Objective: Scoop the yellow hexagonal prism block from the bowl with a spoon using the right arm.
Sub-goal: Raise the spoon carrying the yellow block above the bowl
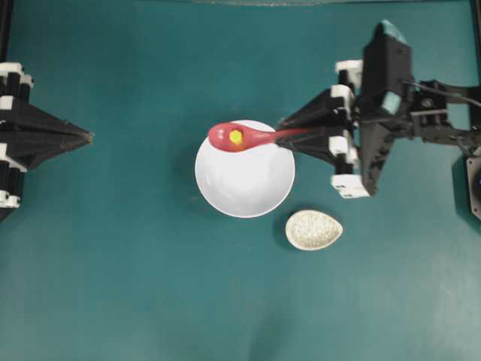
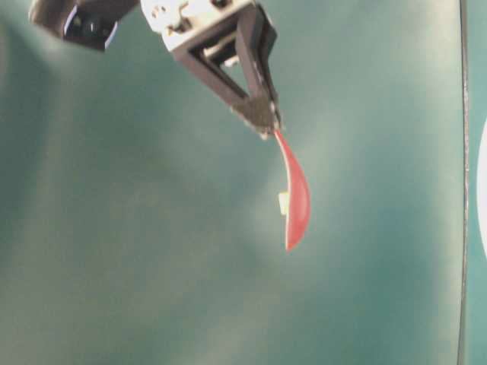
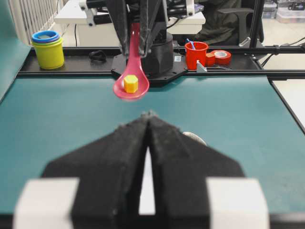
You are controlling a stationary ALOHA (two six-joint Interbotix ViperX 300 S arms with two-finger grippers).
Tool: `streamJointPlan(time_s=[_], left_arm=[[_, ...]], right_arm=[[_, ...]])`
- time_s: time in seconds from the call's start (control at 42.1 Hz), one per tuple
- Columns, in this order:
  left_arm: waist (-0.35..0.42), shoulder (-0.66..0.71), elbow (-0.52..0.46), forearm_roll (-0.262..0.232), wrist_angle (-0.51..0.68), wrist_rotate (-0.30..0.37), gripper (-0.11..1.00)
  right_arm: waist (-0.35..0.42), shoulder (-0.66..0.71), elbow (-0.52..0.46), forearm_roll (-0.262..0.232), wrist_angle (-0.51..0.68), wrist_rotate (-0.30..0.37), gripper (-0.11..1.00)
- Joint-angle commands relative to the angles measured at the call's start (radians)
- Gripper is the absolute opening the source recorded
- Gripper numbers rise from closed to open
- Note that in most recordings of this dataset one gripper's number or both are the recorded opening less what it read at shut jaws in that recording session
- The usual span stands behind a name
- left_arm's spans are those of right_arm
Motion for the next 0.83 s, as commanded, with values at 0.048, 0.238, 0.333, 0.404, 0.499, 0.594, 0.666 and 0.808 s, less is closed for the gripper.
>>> streamJointPlan(time_s=[0.048,0.238,0.333,0.404,0.499,0.594,0.666,0.808], left_arm=[[-0.002,0.006,-0.015,0.003,-0.009,-0.002,0.00],[-0.003,0.006,-0.015,0.003,-0.009,0.000,0.00],[-0.002,0.003,-0.015,0.003,-0.009,0.000,0.00],[-0.002,0.005,-0.014,0.003,-0.009,0.000,0.00],[-0.002,0.008,-0.015,0.003,-0.009,-0.002,0.00],[-0.002,0.011,-0.014,0.003,-0.009,-0.002,0.00],[-0.002,0.011,-0.014,0.003,-0.009,-0.003,0.00],[-0.002,0.009,-0.015,0.003,-0.009,-0.003,0.00]], right_arm=[[0.002,-0.020,-0.008,0.003,-0.008,-0.002,0.23],[0.002,-0.017,-0.005,0.000,0.009,-0.006,0.23],[0.003,-0.017,-0.005,0.000,0.028,-0.008,0.23],[0.002,-0.018,-0.005,0.000,0.037,-0.006,0.23],[0.003,-0.018,-0.003,0.002,0.055,-0.002,0.23],[0.003,-0.023,0.000,0.003,0.080,-0.002,0.23],[0.003,-0.025,0.000,0.003,0.084,0.000,0.23],[0.003,-0.026,0.000,0.003,0.083,-0.002,0.23]])
